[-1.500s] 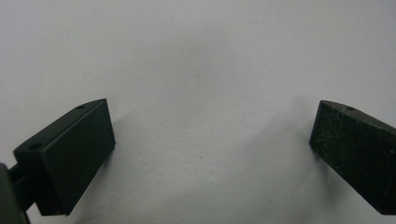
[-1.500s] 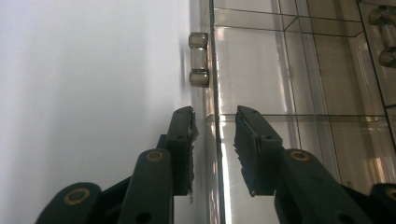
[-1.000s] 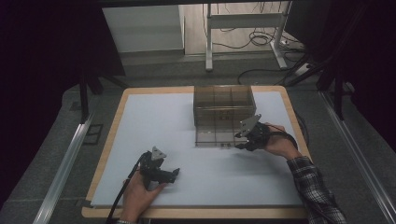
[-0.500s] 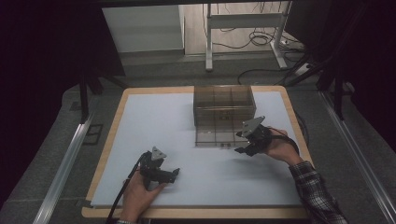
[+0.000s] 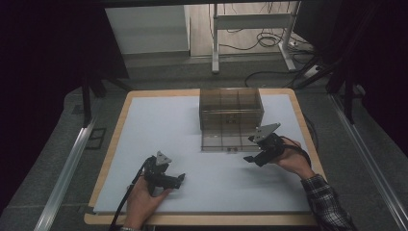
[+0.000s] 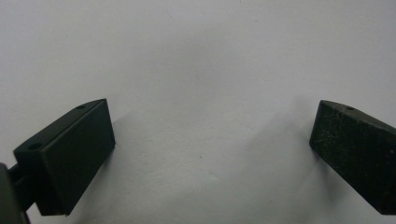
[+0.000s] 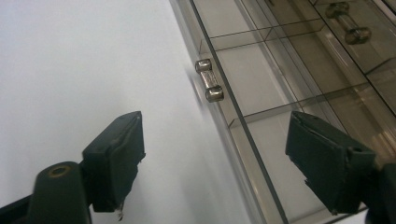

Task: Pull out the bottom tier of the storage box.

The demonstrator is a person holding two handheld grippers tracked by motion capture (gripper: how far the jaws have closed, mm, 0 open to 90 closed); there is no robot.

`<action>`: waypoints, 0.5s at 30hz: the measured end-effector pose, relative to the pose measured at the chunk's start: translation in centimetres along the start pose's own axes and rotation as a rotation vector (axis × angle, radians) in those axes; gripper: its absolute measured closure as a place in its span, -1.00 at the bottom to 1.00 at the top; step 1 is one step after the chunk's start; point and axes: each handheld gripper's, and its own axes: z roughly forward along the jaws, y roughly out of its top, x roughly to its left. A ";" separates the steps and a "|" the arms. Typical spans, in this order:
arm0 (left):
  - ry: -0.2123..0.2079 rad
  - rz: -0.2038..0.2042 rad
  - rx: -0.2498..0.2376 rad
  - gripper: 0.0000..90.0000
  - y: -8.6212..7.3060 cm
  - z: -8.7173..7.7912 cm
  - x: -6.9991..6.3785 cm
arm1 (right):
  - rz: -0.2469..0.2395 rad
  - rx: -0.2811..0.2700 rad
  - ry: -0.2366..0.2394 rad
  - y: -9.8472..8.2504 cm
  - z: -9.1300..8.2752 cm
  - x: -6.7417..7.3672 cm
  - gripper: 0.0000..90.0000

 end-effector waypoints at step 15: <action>0.001 0.000 0.000 -1.00 0.0 0.0 0.0 | 0.037 -0.041 -0.035 -1.1 -1.4 2.3 -0.78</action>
